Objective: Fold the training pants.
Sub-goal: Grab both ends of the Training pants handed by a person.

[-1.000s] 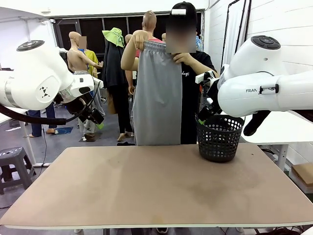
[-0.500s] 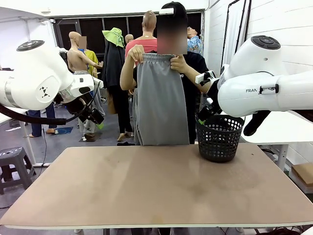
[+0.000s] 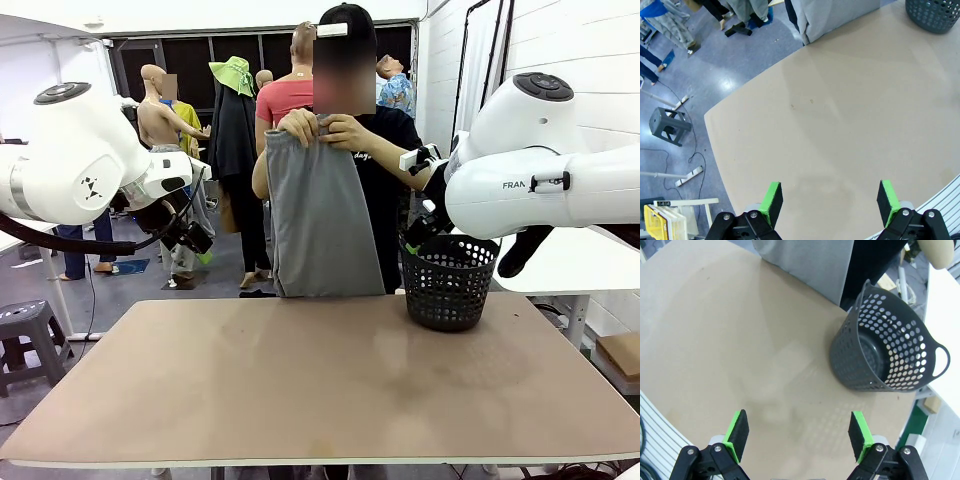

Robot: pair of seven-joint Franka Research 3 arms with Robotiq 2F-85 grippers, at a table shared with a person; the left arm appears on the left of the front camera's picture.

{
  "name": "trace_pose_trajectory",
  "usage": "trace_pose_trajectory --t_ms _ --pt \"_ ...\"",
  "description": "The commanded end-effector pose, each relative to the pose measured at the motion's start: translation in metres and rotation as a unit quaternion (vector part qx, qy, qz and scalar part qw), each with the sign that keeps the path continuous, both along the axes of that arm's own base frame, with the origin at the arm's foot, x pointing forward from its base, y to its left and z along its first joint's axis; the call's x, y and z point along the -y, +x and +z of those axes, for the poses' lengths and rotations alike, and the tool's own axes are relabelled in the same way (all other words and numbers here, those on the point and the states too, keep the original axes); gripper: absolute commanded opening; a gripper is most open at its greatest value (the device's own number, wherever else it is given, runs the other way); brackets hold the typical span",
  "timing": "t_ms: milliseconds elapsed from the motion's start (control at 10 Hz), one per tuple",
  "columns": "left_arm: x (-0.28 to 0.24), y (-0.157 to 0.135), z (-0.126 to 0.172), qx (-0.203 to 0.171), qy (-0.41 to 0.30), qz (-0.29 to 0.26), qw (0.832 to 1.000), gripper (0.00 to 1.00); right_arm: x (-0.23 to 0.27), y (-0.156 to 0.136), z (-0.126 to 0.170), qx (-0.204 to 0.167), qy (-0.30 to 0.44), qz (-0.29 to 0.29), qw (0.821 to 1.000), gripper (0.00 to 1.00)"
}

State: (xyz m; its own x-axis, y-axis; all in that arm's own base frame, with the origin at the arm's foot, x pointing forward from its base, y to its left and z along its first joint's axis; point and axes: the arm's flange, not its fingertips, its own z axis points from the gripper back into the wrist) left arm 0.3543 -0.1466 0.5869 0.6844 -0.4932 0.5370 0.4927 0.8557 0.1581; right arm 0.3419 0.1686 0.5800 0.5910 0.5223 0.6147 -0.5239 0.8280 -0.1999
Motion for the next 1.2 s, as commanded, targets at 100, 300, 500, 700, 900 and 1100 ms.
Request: trace_pose_trajectory --t_ms 100,300,500,700,900,1100 --pt "0.0001 0.0003 -0.0001 -0.002 -0.004 -0.004 1.0 1.0 0.0005 0.0003 0.001 0.001 -0.002 0.003 1.0 1.0" --pt "0.0001 0.0003 -0.0001 -0.002 -0.004 -0.004 1.0 1.0 0.0005 0.0003 0.001 0.001 -0.002 0.003 1.0 1.0" --pt "0.0001 0.0003 -0.0001 -0.002 -0.004 -0.004 1.0 1.0 0.0005 0.0003 0.001 0.001 -0.002 0.003 1.0 1.0" --pt "0.0001 0.0003 -0.0001 -0.002 -0.004 -0.004 1.0 1.0 0.0005 0.0003 0.001 0.001 -0.002 0.003 1.0 1.0" --pt "0.0001 0.0003 -0.0001 -0.002 -0.004 -0.004 1.0 1.0 0.0005 0.0003 0.001 0.001 -0.002 0.003 1.0 1.0" --pt "0.0001 0.0003 -0.0001 -0.002 -0.004 -0.004 1.0 1.0 0.0005 0.0003 0.001 0.001 -0.002 0.003 1.0 1.0"
